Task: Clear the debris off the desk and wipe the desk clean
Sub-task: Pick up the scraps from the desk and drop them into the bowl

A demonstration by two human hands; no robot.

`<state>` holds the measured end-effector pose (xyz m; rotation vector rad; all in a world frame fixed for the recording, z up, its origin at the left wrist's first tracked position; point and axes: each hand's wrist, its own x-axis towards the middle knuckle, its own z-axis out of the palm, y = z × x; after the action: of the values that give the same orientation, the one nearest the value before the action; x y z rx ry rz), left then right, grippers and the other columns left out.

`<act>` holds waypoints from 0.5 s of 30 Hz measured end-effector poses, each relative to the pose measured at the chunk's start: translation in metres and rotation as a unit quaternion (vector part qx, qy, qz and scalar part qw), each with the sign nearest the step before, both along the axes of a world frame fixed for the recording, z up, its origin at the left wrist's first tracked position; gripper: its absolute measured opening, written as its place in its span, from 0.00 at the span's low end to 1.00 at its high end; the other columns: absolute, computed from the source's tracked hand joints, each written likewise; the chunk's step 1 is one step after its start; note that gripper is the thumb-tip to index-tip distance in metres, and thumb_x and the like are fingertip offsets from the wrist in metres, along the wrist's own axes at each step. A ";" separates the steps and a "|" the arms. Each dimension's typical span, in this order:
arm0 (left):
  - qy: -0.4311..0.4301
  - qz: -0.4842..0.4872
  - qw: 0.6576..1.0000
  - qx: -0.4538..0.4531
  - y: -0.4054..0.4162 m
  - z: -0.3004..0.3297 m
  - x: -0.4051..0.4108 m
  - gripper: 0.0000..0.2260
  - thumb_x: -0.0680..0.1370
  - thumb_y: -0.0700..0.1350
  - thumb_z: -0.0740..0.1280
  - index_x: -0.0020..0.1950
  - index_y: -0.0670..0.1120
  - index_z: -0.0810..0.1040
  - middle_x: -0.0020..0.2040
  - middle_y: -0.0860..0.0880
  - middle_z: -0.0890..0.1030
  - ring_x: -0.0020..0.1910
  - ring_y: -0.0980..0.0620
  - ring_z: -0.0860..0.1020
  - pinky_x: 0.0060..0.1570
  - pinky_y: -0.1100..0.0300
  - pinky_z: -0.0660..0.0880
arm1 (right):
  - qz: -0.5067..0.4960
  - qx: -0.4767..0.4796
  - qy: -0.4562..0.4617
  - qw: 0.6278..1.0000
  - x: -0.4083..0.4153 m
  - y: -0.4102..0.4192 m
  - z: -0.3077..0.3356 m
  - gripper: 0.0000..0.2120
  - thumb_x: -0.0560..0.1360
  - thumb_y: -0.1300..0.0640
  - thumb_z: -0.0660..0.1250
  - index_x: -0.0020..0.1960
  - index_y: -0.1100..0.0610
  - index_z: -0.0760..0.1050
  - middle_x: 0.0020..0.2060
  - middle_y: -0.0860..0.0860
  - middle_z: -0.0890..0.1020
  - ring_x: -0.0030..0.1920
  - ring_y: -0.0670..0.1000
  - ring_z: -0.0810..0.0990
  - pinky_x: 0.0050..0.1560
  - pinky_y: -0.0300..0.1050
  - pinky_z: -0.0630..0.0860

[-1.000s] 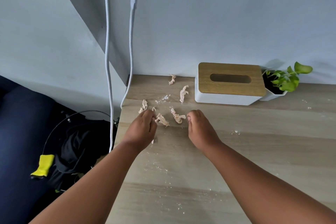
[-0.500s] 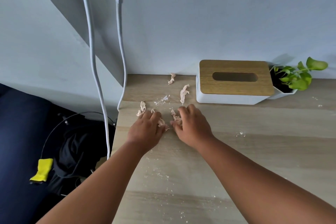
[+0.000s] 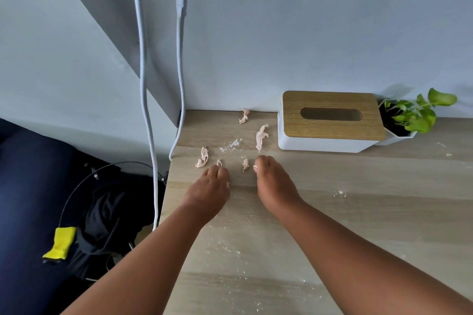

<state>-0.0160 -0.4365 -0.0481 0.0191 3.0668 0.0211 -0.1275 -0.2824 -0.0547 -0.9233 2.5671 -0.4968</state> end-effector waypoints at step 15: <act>0.047 0.235 0.927 0.289 -0.016 0.007 0.009 0.14 0.71 0.28 0.62 0.55 0.39 0.74 0.52 0.44 0.73 0.44 0.47 0.70 0.44 0.58 0.66 | -0.120 -0.061 0.003 0.991 -0.027 -0.026 0.009 0.14 0.82 0.59 0.60 0.65 0.62 0.71 0.60 0.60 0.75 0.62 0.61 0.73 0.60 0.55 0.73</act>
<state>-0.0072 -0.4529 -0.0416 -0.6913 2.9432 0.9650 -0.1545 -0.3080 -0.0461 -0.6564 2.6931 -0.7270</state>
